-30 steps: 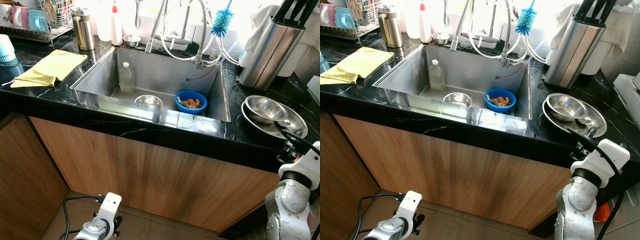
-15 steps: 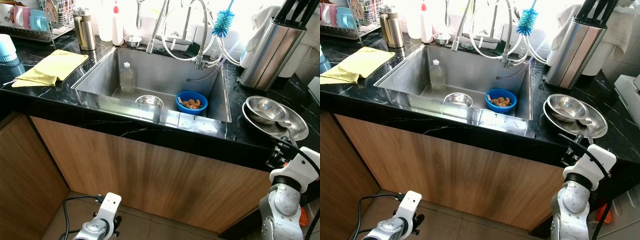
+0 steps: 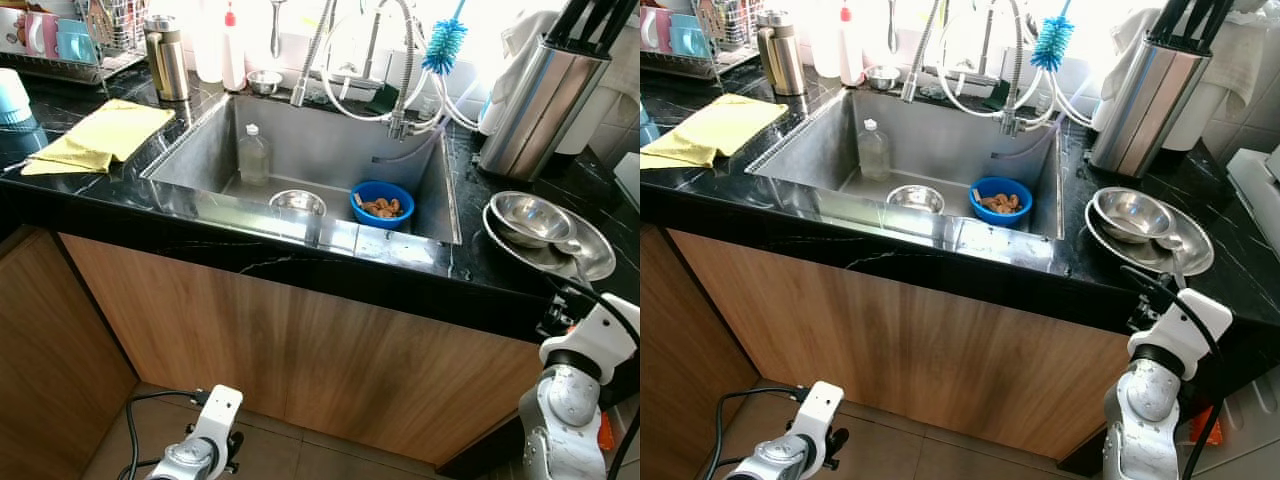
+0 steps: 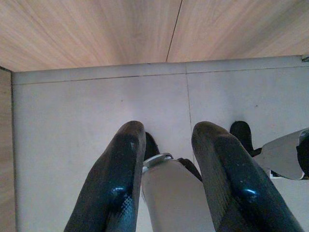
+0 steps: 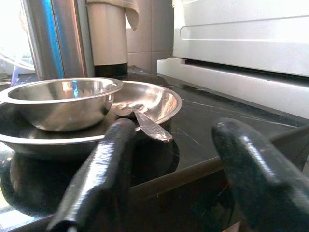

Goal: Kitchen organization

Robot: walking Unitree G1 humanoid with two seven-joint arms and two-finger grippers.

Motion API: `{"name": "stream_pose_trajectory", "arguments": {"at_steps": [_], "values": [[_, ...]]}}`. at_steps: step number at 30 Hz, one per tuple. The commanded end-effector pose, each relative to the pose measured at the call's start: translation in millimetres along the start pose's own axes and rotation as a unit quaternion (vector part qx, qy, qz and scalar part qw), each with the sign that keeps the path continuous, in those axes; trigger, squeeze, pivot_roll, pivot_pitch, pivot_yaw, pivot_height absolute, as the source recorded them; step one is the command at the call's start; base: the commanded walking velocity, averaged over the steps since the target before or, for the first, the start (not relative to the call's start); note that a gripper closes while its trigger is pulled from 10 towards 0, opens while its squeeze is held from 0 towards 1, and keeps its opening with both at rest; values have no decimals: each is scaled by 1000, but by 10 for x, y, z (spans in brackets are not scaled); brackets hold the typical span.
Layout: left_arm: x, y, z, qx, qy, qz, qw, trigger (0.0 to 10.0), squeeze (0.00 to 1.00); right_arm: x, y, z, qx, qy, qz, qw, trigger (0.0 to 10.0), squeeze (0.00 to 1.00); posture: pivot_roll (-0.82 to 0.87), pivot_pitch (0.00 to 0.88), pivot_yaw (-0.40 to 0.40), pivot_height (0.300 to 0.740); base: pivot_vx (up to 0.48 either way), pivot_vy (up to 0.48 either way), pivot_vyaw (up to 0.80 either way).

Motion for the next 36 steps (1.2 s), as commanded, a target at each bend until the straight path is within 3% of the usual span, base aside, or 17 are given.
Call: {"name": "stream_pose_trajectory", "arguments": {"at_steps": [1, 36], "values": [[0, -7, 10, 4, -2, 0, 1000, 10000, 0, 39, 19, 50, 4, -11, 4, 1000, 0, 0, 213, 43, -125, 711, 0, 0, 0], [2, -1, 13, 7, 1, 0, 1000, 10000, 0, 141, 202, 28, 14, -12, 29, 999, 0, 0, 215, 32, -130, 711, 0, 0, 0]]}}
Point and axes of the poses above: a point about 5 cm out from each wrist's last joint towards the gripper, its own x axis pointing out of the wrist towards the gripper, its own y axis along the axis of the wrist's last joint, z = x × y, the point moved 3 cm from there along x, pointing out of the wrist towards the gripper, and after that the axes turned 3 degrees about -x, right-handed, at the moved point
